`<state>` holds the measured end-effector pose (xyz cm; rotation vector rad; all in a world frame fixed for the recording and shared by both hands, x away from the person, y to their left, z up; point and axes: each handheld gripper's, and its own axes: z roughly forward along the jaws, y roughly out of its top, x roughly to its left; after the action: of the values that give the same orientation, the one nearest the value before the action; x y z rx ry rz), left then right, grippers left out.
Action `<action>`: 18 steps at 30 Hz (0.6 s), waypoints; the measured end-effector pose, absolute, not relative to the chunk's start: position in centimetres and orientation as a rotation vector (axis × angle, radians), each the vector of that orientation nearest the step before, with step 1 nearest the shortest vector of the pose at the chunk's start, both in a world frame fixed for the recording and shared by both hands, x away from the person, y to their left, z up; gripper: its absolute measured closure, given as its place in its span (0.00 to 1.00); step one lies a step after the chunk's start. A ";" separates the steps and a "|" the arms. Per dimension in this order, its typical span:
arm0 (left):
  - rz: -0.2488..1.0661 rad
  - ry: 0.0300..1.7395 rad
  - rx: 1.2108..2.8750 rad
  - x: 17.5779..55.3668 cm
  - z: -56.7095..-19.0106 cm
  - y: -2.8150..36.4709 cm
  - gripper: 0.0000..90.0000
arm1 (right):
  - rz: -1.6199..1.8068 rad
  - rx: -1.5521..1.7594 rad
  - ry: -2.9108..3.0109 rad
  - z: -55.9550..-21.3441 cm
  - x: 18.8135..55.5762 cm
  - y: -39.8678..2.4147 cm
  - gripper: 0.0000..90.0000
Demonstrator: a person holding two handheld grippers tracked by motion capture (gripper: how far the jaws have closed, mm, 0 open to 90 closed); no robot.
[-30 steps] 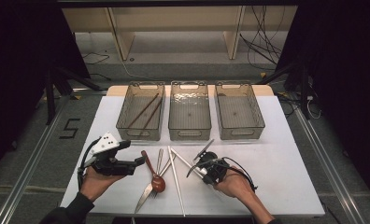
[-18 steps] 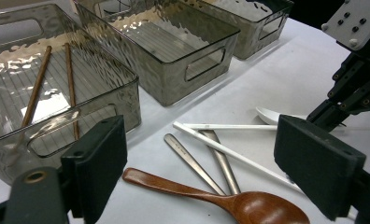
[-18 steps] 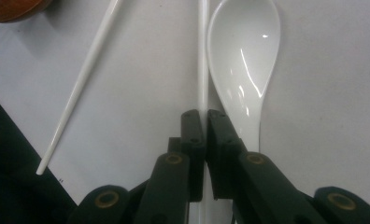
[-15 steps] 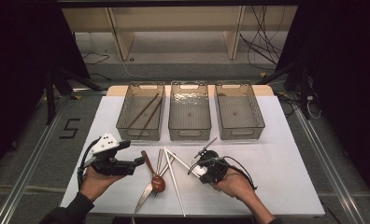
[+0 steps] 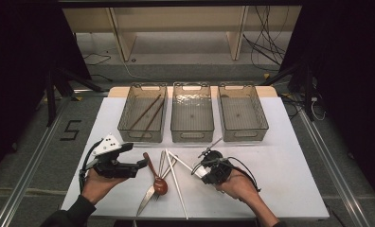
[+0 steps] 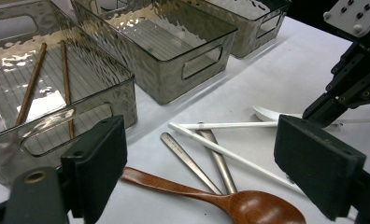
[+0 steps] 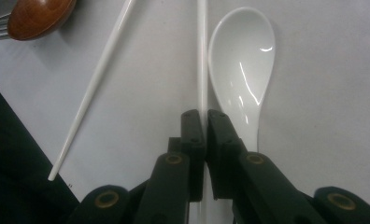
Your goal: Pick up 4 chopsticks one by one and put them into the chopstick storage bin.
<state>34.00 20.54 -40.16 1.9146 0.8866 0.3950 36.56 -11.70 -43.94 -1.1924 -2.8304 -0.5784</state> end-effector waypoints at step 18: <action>0.372 0.897 1.904 34.1 -40.3 20.4 0.19 | -0.736 -1.240 -2.773 -42.3 37.0 -13.3 0.97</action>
<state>34.09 20.43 -40.27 1.9035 0.8969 0.3717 36.98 -13.30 -42.28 -1.2403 -2.7726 -0.7358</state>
